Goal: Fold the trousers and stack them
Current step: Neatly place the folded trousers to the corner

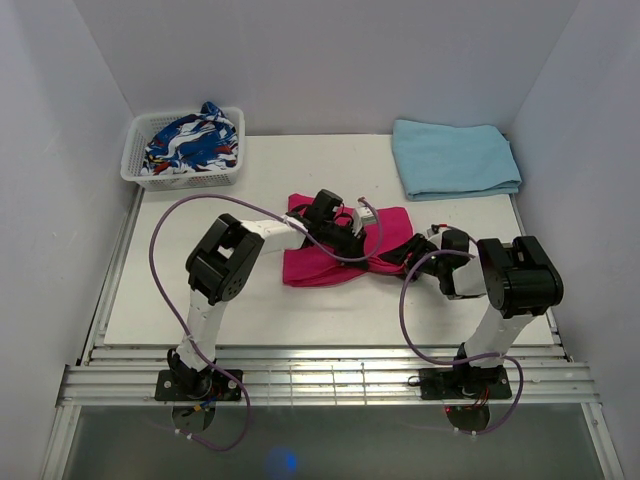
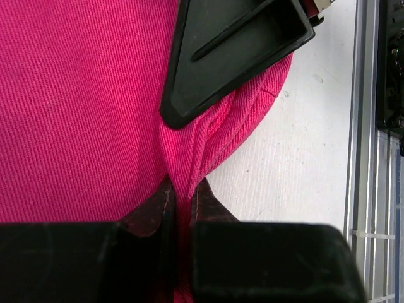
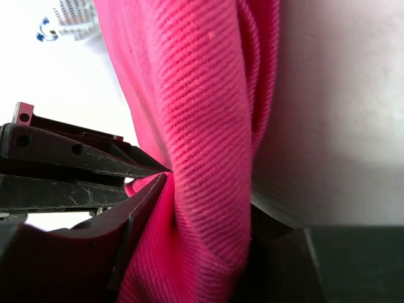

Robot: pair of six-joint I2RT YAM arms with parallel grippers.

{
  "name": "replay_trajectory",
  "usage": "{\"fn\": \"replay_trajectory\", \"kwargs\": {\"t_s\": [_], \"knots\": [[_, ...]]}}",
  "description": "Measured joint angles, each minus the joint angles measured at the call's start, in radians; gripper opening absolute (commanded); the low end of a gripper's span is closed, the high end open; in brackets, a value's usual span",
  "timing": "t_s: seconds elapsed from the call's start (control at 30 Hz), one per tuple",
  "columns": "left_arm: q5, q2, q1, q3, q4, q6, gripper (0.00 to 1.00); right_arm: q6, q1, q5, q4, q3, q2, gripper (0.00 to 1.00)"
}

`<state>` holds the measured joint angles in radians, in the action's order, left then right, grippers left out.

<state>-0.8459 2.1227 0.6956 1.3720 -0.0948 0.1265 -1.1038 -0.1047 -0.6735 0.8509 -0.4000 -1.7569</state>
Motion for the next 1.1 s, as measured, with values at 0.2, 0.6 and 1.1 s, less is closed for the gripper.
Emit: {"fn": "replay_trajectory", "kwargs": {"t_s": [0.2, 0.6, 1.1], "knots": [[0.008, -0.041, -0.021, -0.029, -0.015, -0.017, 0.62, 0.112, -0.003, -0.035, -0.121, -0.083, 0.002, 0.08], [0.045, -0.568, -0.504, -0.275, -0.045, -0.309, 0.92, 0.338, -0.097, 0.002, -0.441, -0.286, 0.237, 0.08], [-0.064, -0.369, -0.622, -0.610, 0.169, -0.779, 0.98, 0.552, -0.285, 0.334, -0.872, -0.538, 0.234, 0.08]]}}
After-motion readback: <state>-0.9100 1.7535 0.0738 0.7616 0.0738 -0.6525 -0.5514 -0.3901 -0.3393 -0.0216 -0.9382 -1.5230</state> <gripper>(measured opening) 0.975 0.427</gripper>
